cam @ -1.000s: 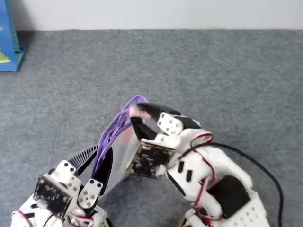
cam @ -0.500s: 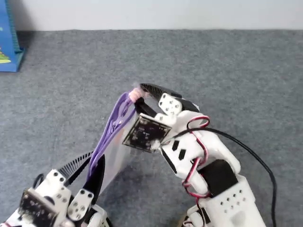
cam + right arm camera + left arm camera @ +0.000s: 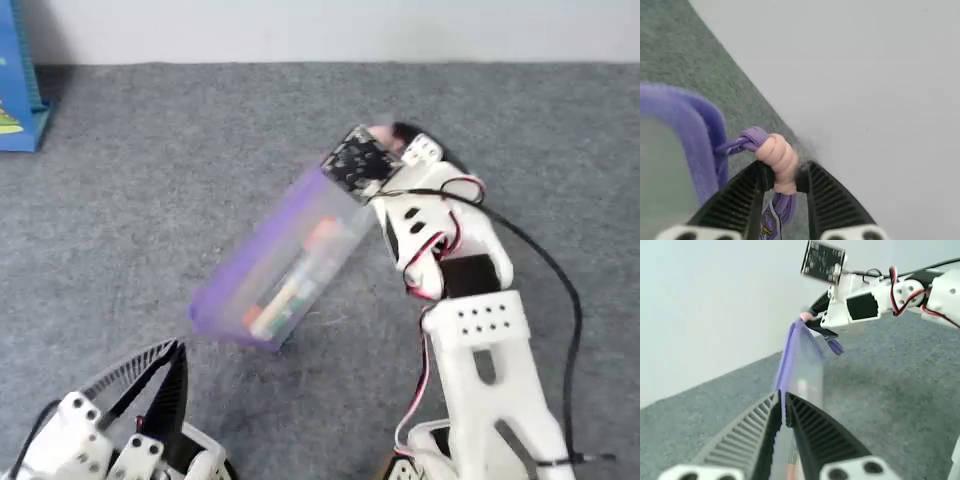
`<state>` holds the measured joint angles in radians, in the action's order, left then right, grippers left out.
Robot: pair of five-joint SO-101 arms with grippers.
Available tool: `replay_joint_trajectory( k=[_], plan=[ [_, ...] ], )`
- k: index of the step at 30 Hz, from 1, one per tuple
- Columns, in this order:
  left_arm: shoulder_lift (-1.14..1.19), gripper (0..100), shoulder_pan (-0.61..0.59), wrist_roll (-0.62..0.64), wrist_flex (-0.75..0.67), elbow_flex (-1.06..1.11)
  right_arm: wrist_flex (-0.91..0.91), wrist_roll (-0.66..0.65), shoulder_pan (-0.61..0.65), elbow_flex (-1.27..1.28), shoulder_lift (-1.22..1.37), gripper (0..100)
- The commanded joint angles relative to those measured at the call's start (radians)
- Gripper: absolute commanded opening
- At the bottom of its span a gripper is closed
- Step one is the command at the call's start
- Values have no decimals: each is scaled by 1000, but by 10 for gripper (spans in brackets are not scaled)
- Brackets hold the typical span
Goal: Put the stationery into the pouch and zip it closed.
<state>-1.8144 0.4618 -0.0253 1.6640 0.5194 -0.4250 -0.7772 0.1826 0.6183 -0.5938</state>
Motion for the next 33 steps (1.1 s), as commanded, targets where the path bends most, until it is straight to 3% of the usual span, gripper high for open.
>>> replay_joint_trajectory(
  k=[1,12,15,21,28,33],
  plan=[
    [-9,9,6,9,3,-28,56,-6,-47,-17,38,7],
    [-9,13,2,5,-5,-27,53,25,64,32,-147,7],
    [-9,71,-2,5,-5,-21,47,58,107,32,-219,7],
    [-8,273,-3,9,-5,16,-104,64,251,32,-417,7],
    [-8,274,-3,11,-107,137,-317,63,421,32,-622,7],
    [-6,278,6,57,-170,196,-401,63,433,32,-676,7]
  ],
)
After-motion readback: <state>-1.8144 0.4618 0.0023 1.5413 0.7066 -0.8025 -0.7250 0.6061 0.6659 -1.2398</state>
